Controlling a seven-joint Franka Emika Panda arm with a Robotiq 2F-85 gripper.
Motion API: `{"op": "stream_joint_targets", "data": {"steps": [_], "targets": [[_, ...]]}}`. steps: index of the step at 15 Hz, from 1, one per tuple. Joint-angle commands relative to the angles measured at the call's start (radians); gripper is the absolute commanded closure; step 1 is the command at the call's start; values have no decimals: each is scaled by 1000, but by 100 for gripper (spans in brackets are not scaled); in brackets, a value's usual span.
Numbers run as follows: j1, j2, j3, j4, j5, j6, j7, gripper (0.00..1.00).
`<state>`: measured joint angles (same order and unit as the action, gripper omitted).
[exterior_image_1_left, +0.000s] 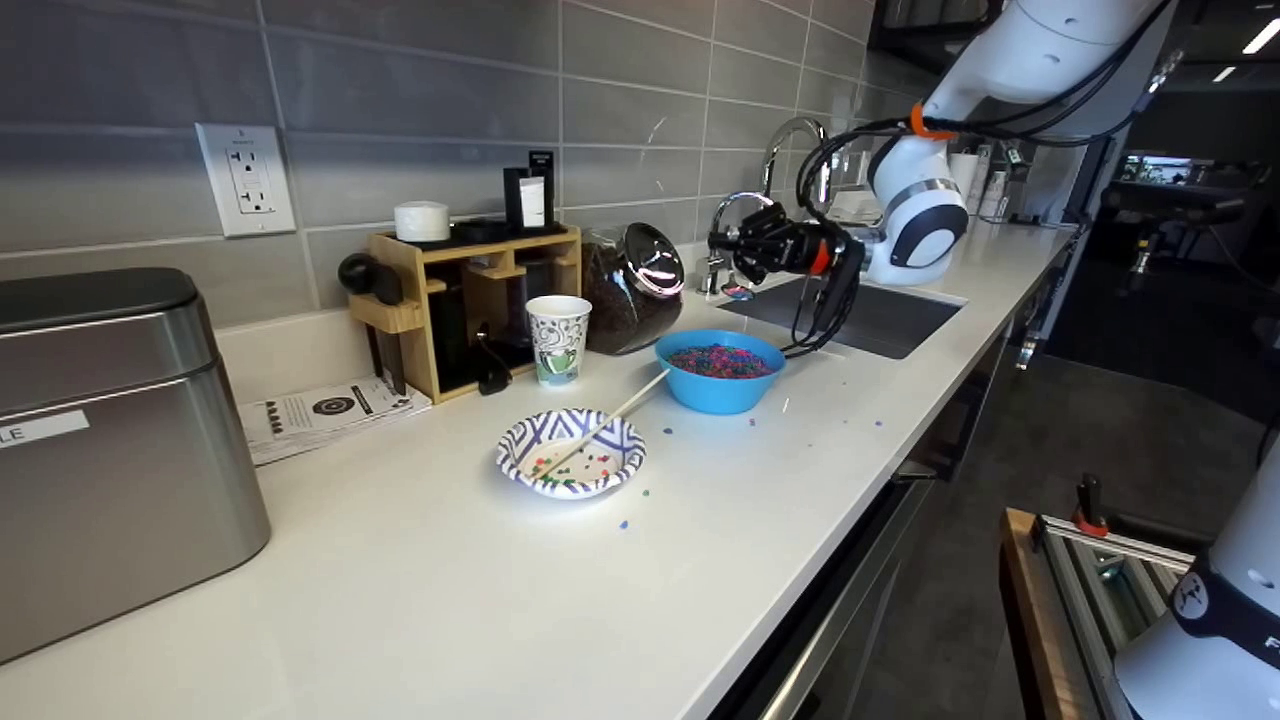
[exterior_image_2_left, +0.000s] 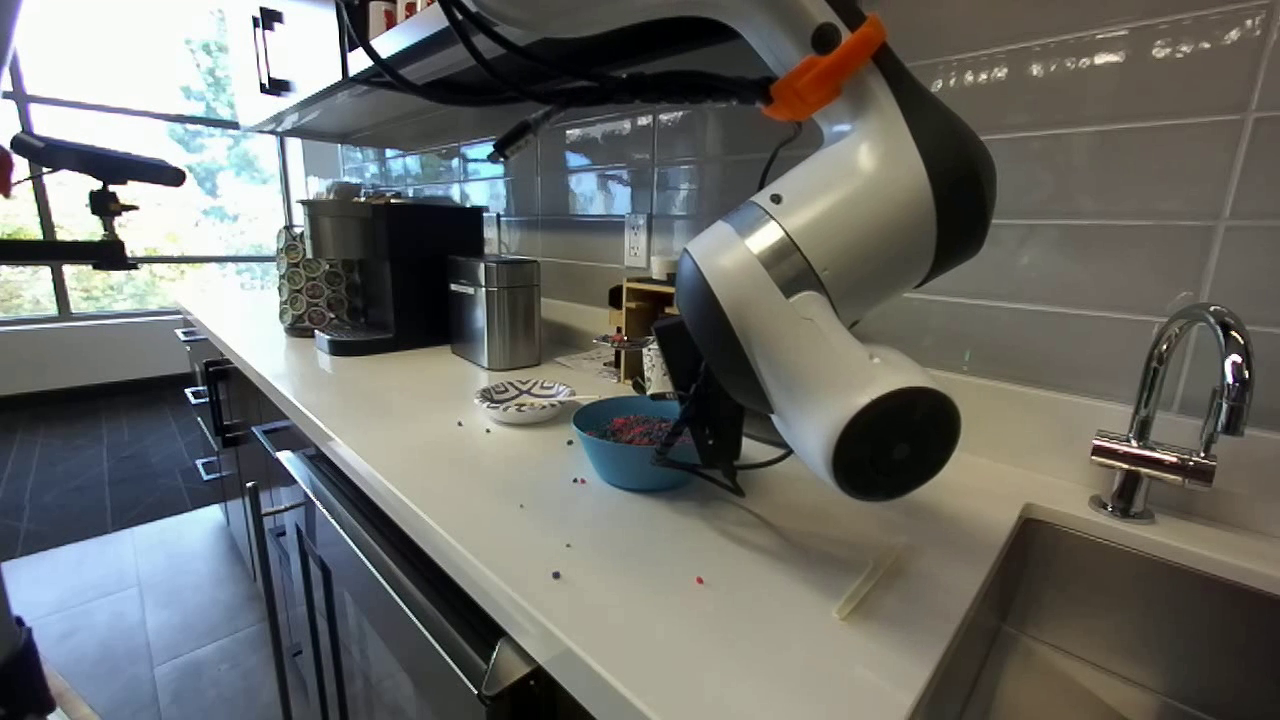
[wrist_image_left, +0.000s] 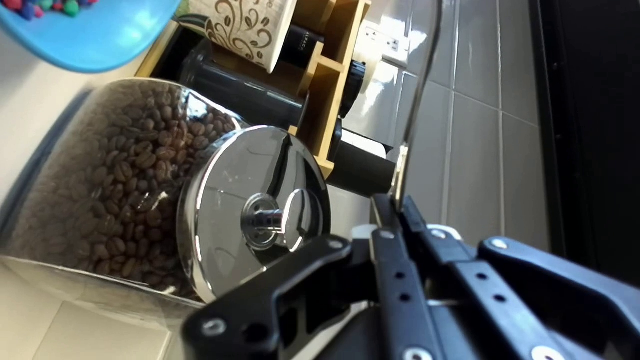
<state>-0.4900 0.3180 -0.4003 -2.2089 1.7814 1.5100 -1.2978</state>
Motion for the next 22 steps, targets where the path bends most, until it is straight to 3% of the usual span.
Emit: {"op": "stream_joint_targets", "data": {"steps": [1, 14, 22], "targets": [[25, -92, -23, -107, 51, 44, 2, 100], [93, -363, 0, -349, 63, 255, -22, 100], [144, -444, 84, -396, 206, 419, -35, 100]]}}
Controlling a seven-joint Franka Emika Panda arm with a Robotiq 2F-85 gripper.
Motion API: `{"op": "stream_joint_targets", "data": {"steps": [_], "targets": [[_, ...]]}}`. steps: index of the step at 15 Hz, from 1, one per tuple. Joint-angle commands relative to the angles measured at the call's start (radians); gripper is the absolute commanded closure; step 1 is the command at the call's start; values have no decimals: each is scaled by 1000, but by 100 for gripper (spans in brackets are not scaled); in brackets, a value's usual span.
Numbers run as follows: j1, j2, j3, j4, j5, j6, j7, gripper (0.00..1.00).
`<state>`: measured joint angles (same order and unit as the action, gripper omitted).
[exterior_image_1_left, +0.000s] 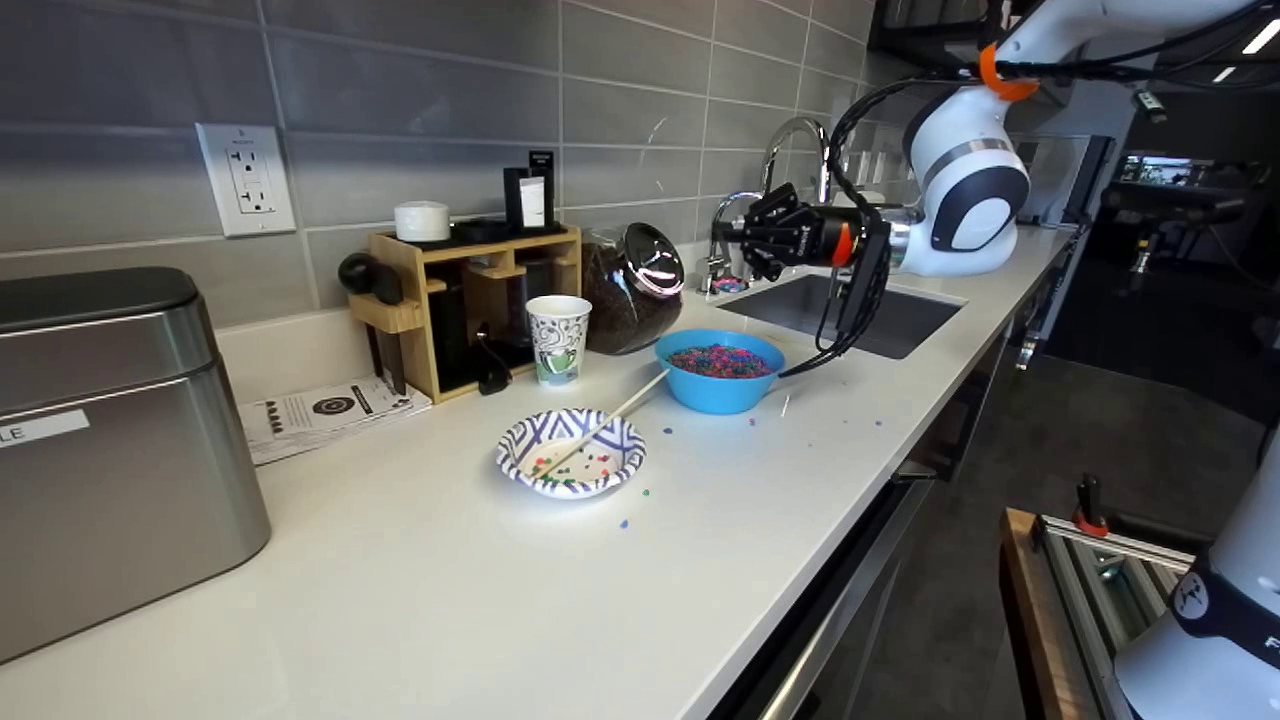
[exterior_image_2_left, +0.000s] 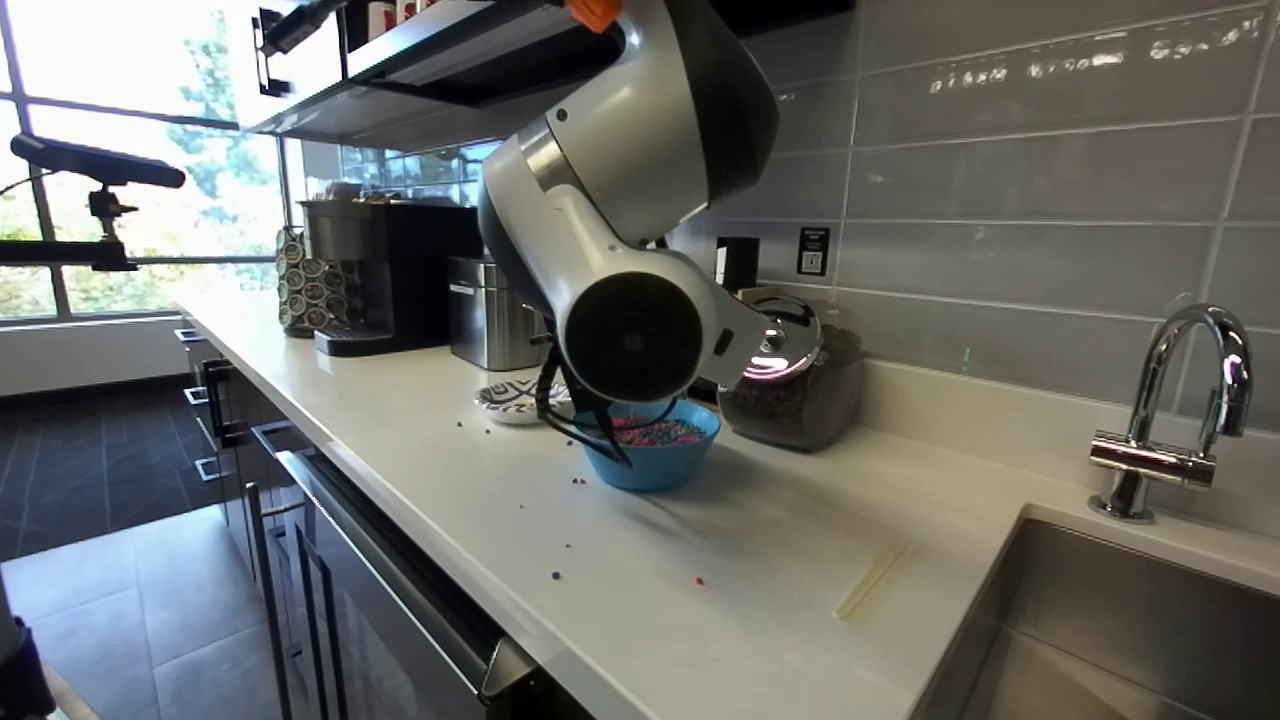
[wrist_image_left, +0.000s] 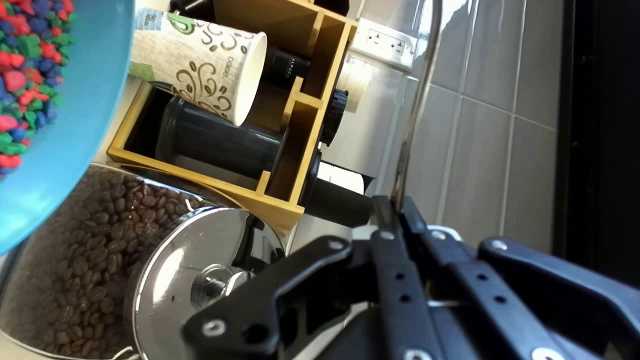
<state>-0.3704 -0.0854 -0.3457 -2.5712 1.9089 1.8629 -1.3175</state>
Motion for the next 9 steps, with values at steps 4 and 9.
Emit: {"op": "stream_joint_targets", "data": {"steps": [4, 9], "targets": [[56, -20, 72, -30, 178, 109, -57, 100], [90, 33, 107, -20, 292, 96, -116, 100]]}}
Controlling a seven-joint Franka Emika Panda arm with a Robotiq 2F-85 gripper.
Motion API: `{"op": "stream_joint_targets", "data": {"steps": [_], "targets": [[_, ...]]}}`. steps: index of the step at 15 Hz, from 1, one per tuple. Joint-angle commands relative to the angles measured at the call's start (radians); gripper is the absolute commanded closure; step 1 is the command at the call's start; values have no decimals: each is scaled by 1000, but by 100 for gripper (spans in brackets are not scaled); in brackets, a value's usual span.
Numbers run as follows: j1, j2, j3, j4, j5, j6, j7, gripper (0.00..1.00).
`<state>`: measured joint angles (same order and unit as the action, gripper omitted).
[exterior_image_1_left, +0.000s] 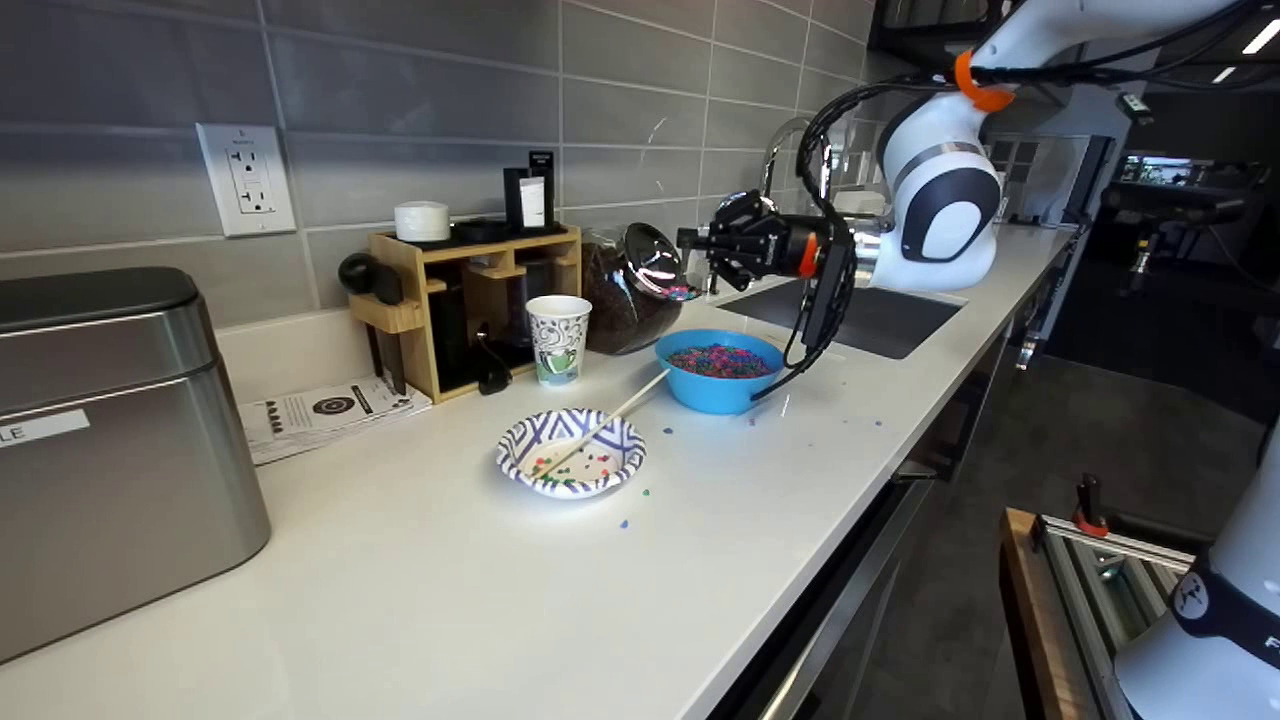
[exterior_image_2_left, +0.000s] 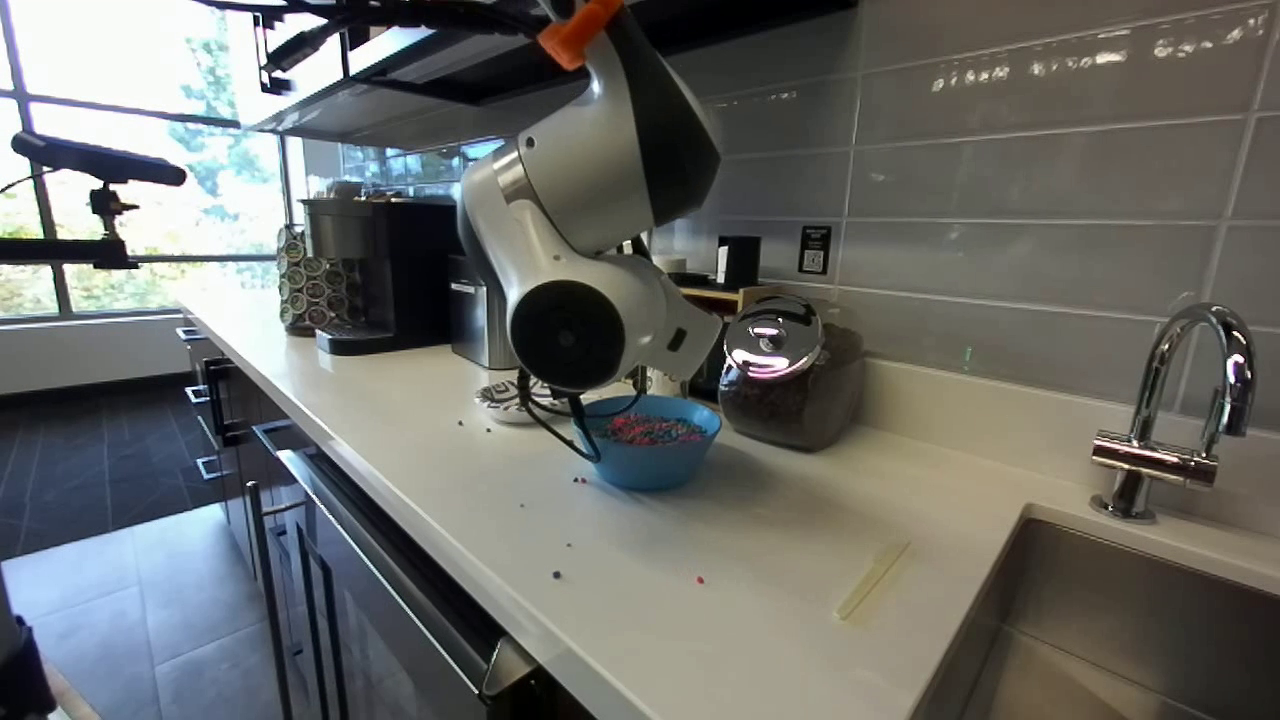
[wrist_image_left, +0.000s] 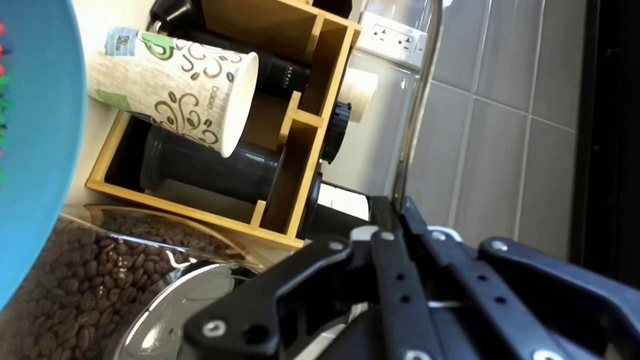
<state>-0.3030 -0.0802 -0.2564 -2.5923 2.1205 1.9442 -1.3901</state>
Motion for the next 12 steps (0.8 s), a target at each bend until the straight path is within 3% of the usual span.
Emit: {"op": "stream_joint_targets", "data": {"steps": [1, 5, 6, 12], "targets": [[28, 40, 22, 4, 98, 12, -56, 100], [48, 94, 32, 16, 173, 13, -111, 100], [39, 64, 20, 3, 119, -1, -81, 99], [46, 86, 20, 9, 139, -1, -96, 99]]}}
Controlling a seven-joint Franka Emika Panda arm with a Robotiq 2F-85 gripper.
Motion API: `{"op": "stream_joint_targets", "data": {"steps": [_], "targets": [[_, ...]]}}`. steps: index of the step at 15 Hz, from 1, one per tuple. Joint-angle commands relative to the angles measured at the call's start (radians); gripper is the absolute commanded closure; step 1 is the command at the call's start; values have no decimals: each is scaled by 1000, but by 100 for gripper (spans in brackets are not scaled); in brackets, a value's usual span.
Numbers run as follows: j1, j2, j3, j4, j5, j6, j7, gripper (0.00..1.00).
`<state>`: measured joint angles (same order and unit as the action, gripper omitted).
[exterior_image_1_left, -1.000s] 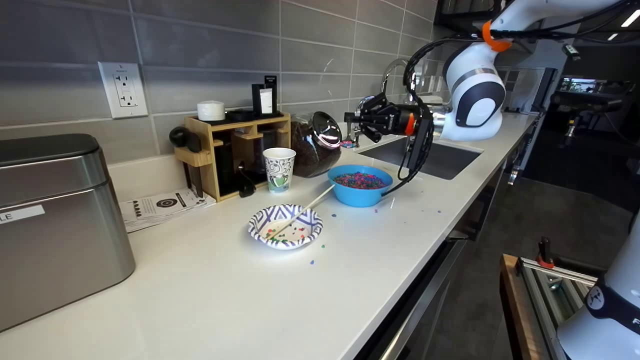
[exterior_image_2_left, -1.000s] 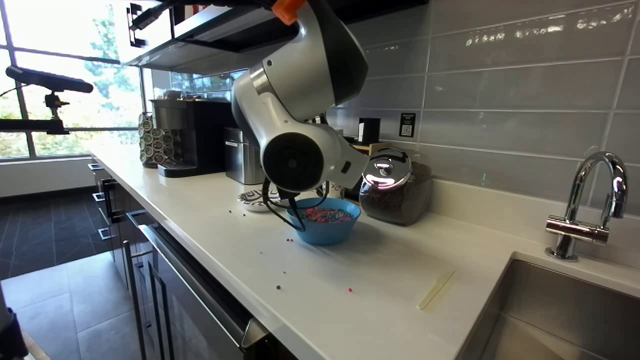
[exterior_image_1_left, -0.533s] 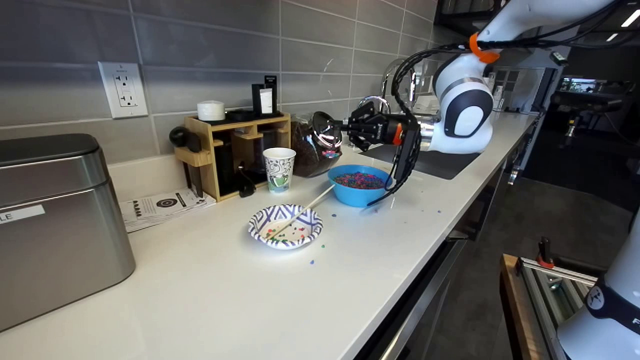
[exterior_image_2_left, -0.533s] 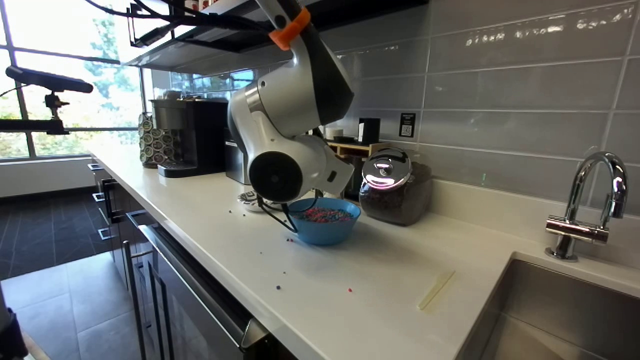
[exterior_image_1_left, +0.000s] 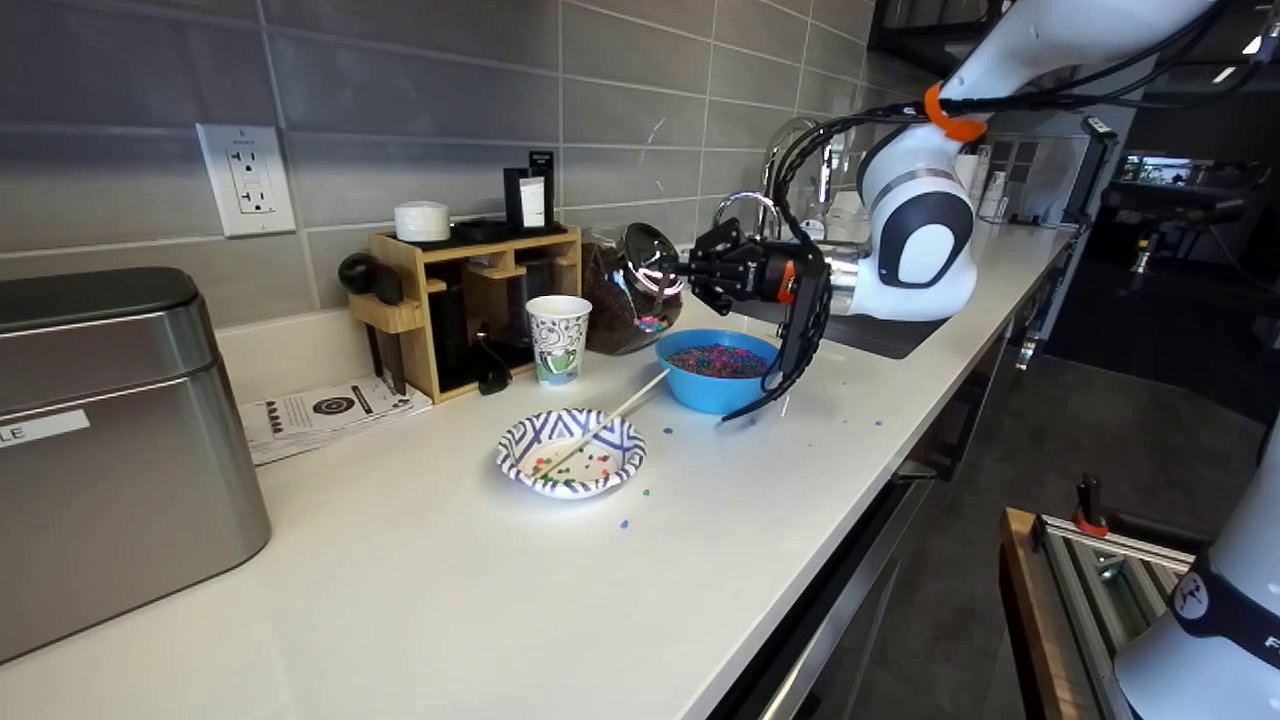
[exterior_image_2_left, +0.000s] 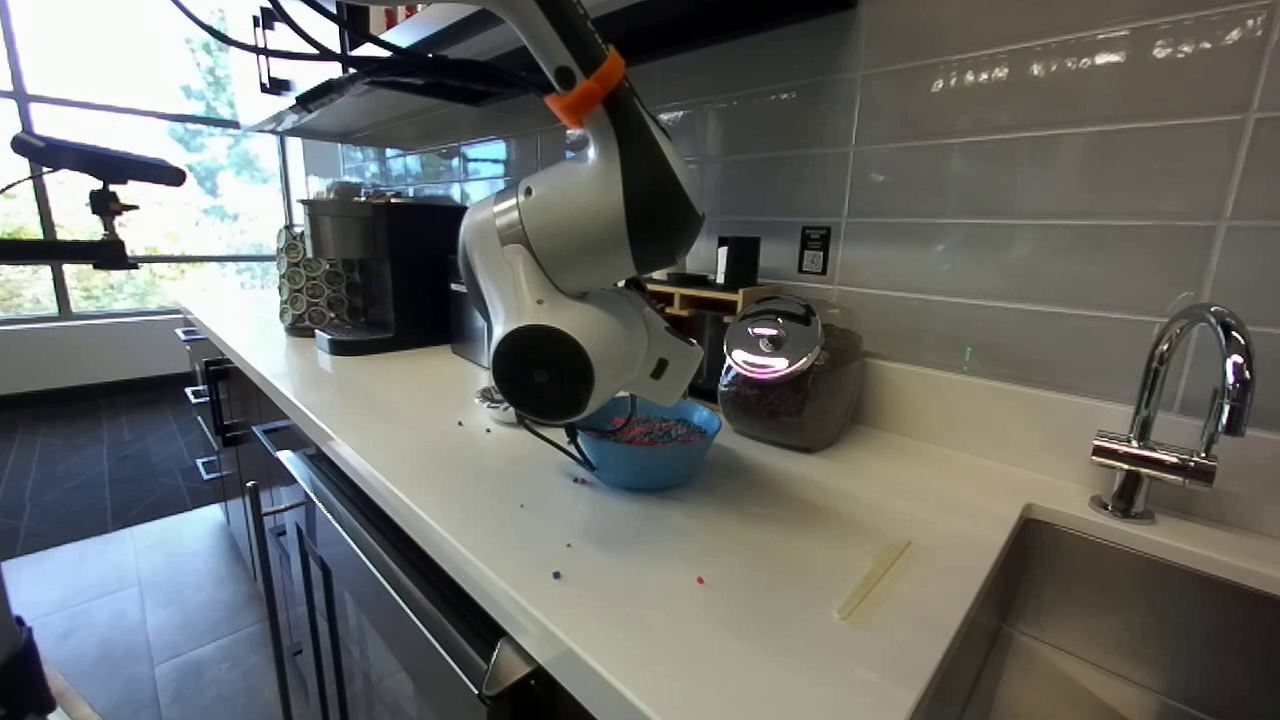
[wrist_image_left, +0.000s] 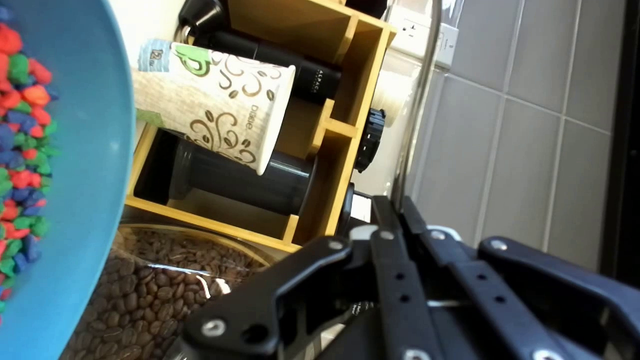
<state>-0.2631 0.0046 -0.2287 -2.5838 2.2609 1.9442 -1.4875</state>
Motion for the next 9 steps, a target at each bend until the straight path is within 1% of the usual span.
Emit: {"op": "stream_joint_targets", "data": {"steps": [1, 9], "targets": [[6, 1, -7, 1, -2, -1, 1, 99], [42, 48, 18, 42, 48, 32, -39, 100]]}}
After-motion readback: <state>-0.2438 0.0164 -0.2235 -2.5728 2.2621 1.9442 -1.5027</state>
